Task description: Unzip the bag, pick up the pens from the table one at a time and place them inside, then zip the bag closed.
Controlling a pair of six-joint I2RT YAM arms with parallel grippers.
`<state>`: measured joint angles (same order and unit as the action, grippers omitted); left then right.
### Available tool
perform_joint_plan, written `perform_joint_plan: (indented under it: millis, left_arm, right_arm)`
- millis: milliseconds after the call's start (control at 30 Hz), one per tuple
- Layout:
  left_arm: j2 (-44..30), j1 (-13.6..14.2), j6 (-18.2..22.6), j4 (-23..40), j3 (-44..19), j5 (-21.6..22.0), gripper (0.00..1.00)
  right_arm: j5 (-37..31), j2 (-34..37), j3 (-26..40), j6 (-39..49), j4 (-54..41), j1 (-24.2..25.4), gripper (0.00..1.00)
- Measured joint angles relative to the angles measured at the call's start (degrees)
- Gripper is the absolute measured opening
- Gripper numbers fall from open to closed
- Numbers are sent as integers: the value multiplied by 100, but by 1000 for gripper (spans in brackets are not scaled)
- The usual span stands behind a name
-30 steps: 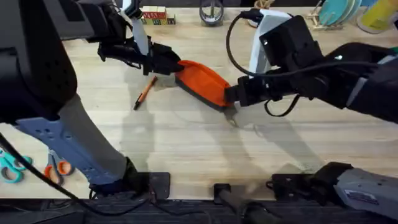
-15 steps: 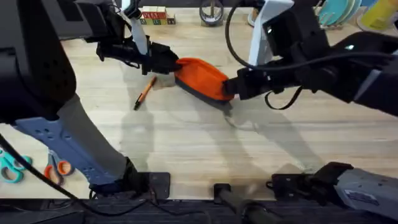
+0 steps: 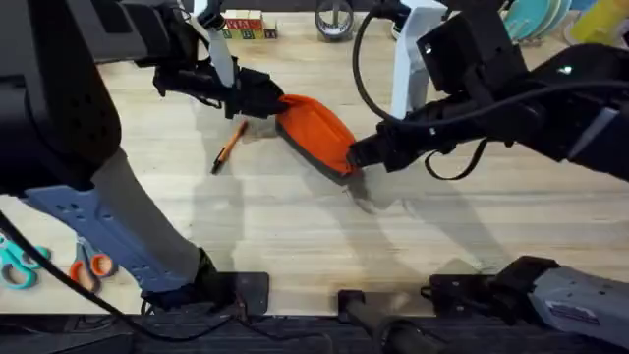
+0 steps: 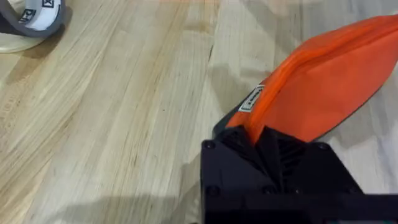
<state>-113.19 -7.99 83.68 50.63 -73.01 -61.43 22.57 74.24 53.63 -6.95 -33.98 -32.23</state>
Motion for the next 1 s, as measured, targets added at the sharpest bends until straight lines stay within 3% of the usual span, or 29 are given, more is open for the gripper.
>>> perform_joint_plan:
  millis: [433,1000]
  left_arm:
    - [0,-23,-2,-35,-2,25,42]
    - [-2,-72,0,-52,-17,190,42]
  right_arm:
    - [-427,-2,203,839,306,55,31]
    - [-499,66,221,998,1168,81,31]
